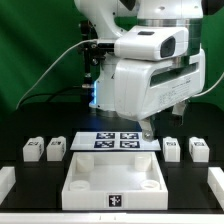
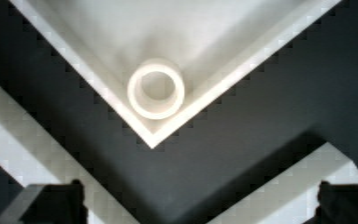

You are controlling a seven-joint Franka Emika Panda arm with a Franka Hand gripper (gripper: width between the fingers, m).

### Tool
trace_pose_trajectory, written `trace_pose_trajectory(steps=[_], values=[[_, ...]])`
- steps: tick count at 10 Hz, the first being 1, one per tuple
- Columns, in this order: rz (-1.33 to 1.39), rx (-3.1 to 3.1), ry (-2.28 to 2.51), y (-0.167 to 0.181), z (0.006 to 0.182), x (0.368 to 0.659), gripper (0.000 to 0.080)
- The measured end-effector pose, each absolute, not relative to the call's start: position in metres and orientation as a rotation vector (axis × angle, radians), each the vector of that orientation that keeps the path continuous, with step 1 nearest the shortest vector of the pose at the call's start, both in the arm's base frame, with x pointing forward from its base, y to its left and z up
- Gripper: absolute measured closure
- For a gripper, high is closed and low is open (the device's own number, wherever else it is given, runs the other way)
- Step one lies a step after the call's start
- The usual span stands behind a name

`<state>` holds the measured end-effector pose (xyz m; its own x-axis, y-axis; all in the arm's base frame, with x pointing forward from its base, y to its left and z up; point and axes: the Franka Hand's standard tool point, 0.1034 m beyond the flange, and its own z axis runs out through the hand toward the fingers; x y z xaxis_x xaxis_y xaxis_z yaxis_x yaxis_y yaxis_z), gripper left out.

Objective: Assemble one leg

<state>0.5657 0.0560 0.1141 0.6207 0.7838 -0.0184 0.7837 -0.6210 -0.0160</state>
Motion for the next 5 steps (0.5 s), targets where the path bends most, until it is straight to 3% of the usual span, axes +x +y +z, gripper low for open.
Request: trace_pose_trajectory(steps=[5], values=[[0.037,-2.822,-1.365,0.056,0.114,0.5657,0.015]])
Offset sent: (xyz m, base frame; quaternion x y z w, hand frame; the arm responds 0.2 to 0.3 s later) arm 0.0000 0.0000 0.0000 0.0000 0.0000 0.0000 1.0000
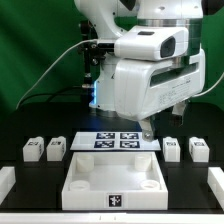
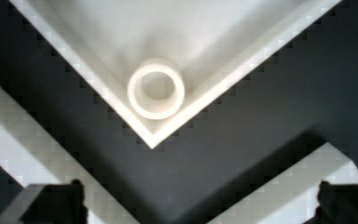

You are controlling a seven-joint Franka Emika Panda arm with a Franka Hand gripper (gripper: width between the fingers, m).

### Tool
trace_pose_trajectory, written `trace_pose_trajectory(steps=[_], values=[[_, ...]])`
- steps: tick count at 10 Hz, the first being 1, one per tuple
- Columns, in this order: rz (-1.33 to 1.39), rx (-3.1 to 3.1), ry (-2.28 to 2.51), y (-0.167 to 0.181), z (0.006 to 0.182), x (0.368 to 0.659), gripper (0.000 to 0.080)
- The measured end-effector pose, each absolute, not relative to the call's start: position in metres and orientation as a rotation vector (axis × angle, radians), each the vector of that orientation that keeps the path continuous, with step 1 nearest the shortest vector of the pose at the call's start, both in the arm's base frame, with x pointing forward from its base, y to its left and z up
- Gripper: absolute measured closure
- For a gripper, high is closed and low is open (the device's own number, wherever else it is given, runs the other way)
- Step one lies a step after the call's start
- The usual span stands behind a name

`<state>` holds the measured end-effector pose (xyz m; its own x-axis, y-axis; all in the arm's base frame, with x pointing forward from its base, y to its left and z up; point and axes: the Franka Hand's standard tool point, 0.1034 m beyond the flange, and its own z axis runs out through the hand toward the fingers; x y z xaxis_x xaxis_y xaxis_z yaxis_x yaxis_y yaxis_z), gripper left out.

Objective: Assemble one leg

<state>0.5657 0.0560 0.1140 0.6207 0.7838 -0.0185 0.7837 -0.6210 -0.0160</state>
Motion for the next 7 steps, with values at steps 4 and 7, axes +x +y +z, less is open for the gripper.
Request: trace_pose_trajectory(steps=[4,7], values=[[-0.011,-2.791,-1.447,0.061,0.109,0.541,0.015],[-0.077,-2.43,-2.043,0.028,0.091,0.488,0.015]])
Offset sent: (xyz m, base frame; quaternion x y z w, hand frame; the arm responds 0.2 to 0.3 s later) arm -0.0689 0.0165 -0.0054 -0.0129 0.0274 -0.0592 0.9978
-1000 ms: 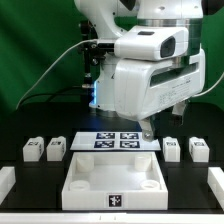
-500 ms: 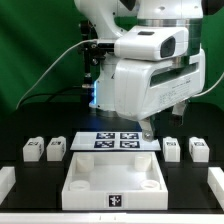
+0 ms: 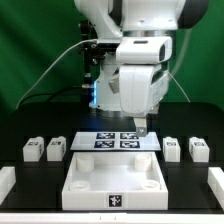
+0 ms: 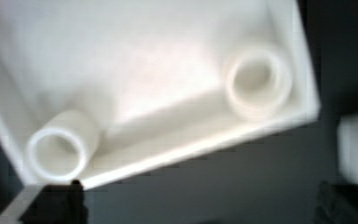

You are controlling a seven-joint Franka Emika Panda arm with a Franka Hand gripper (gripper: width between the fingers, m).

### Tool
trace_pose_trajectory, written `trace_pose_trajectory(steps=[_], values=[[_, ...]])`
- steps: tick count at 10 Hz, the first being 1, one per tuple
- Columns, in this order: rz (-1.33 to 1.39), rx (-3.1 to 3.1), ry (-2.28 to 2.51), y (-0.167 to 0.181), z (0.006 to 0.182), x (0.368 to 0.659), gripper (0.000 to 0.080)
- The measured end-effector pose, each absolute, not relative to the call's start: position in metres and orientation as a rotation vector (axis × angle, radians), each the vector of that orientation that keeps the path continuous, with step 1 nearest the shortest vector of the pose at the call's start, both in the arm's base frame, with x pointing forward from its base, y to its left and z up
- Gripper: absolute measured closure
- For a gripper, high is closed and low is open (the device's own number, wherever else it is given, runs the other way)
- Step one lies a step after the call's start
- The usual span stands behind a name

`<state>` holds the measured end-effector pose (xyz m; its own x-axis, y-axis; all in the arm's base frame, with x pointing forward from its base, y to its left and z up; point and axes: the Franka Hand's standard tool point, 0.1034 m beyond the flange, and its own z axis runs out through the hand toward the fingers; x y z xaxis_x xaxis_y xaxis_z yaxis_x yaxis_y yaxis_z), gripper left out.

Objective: Assemble one leg

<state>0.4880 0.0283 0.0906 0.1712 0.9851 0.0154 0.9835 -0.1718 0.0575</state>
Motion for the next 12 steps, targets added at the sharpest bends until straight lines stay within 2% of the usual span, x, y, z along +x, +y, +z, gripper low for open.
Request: trace_pose_trajectory(steps=[2,6,7,12], values=[[0.111,2.068,2.261,0.005,0.086,0.488,0.015],[0.09,1.994,2.324,0.006,0.084,0.486,0.015],[0.08,2.089,2.251,0.006,0.078,0.481,0.015],[0.047,2.192,2.202,-0.012,0.023,0.451,0.015]])
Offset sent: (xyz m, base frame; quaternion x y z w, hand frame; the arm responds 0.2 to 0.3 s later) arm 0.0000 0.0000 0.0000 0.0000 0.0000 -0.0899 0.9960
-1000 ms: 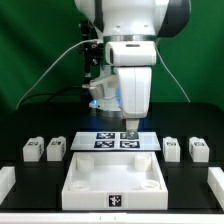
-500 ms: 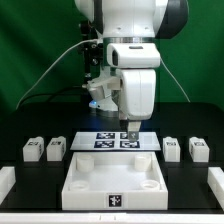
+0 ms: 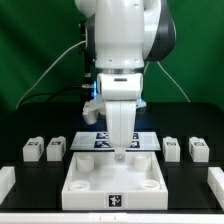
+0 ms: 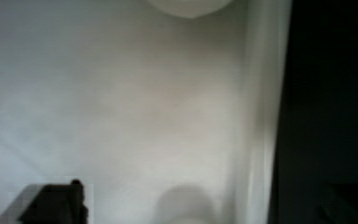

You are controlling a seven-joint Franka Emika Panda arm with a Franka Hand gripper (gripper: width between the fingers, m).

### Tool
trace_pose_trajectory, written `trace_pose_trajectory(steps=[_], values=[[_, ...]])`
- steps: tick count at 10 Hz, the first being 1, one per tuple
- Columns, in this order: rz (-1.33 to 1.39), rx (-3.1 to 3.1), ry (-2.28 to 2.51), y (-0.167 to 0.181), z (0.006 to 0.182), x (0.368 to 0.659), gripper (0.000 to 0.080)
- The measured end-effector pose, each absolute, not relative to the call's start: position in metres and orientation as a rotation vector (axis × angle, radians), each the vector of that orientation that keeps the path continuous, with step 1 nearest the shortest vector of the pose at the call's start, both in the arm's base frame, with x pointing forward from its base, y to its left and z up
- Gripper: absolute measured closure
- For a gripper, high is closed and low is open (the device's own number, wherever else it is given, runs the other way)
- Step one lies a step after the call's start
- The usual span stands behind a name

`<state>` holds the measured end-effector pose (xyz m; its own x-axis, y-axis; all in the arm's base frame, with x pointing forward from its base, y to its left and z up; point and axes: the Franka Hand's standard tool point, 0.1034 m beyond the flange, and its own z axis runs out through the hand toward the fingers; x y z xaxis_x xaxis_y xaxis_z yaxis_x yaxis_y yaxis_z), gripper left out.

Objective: Assemble one leg

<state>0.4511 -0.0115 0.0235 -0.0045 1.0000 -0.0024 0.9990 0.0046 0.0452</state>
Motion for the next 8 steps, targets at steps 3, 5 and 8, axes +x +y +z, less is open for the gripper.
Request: trace_pose_trajectory(steps=[3,5,8], values=[[0.023,2.227,2.201,-0.0169,0.009,0.4423,0.015],[0.023,2.229,2.199,-0.0169,0.0091,0.4423,0.0177],[0.022,2.23,2.199,-0.0169,0.009,0.4422,0.0357]])
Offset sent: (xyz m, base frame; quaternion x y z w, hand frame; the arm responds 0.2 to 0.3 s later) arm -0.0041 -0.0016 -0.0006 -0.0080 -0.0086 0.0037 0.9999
